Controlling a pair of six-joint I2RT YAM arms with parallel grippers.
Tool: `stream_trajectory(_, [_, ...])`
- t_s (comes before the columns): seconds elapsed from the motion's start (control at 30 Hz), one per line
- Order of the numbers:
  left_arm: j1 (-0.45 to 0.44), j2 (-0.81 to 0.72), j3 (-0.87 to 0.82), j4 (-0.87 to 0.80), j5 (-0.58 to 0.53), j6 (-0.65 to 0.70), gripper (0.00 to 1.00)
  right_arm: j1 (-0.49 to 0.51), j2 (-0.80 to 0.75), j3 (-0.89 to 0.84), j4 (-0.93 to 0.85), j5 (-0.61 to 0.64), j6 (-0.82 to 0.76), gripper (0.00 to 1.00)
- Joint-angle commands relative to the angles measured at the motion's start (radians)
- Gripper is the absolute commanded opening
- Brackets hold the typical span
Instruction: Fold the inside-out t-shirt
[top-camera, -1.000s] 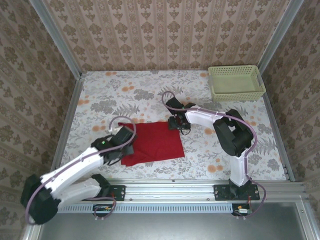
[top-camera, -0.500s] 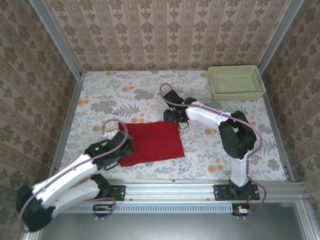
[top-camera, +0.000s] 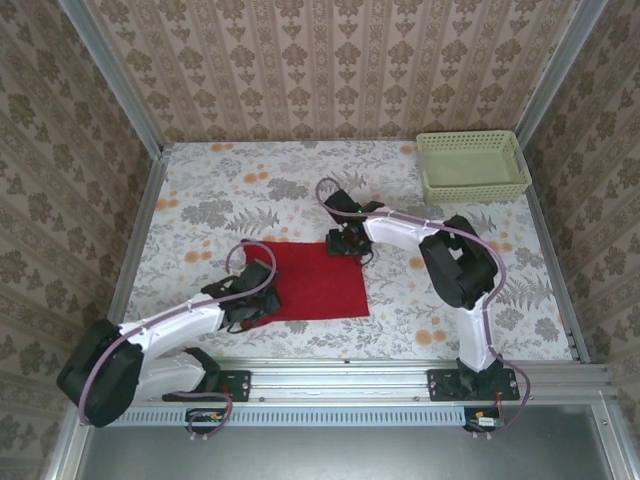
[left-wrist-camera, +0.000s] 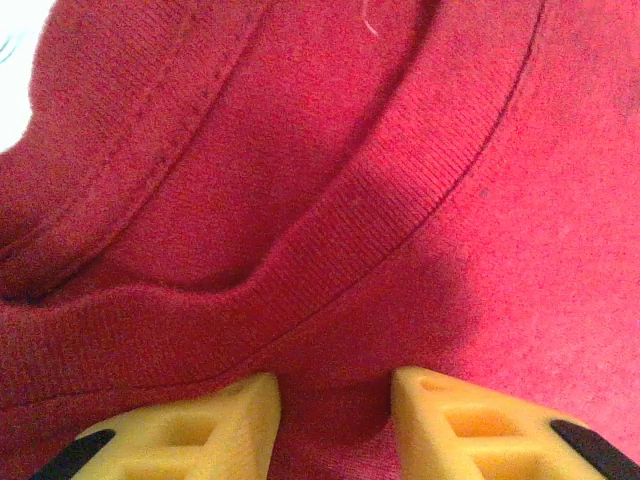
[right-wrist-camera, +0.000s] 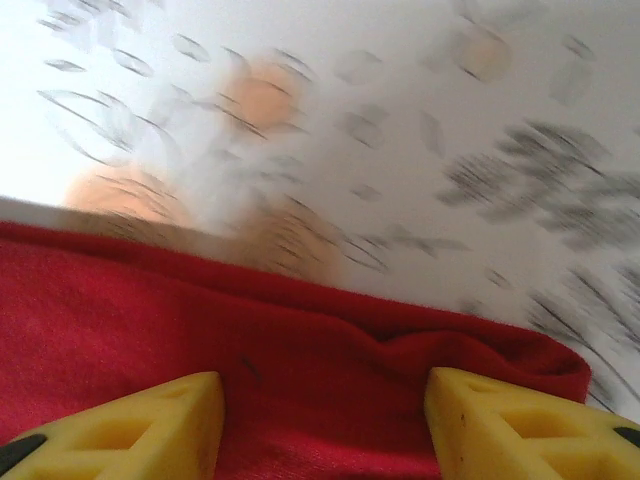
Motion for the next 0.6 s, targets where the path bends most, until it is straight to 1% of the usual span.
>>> stream_trajectory(0.0, [0.042,0.125,0.053,0.032,0.061,0.162,0.37,-0.028,-0.067,-0.159,-0.074,0.037,0.072,0.58])
stream_trajectory(0.03, [0.059,0.163,0.08,0.042,0.075,0.194,0.37,-0.032,-0.097,-0.2,-0.069,0.048,0.095,0.57])
stream_trajectory(0.1, [0.101,0.276,0.156,0.085,0.144,0.297,0.36,-0.035,-0.16,-0.29,-0.046,0.037,0.137,0.58])
stream_trajectory(0.13, [0.111,0.337,0.215,0.057,0.157,0.335,0.35,-0.035,-0.186,-0.321,-0.049,0.036,0.158,0.57])
stream_trajectory(0.2, [0.113,0.464,0.352,-0.004,0.168,0.415,0.32,-0.035,-0.249,-0.397,-0.04,0.035,0.225,0.57])
stream_trajectory(0.3, [0.113,0.593,0.501,-0.033,0.178,0.483,0.32,-0.034,-0.35,-0.53,0.02,0.012,0.336,0.57])
stream_trajectory(0.4, [0.114,0.703,0.67,-0.084,0.16,0.55,0.32,-0.024,-0.457,-0.645,0.074,0.011,0.435,0.57])
stream_trajectory(0.5, [0.113,0.789,0.829,-0.124,0.188,0.617,0.35,0.028,-0.54,-0.696,0.123,0.001,0.491,0.58])
stream_trajectory(0.57, [0.113,0.803,0.903,-0.167,0.211,0.644,0.39,0.06,-0.557,-0.653,0.082,0.004,0.475,0.59])
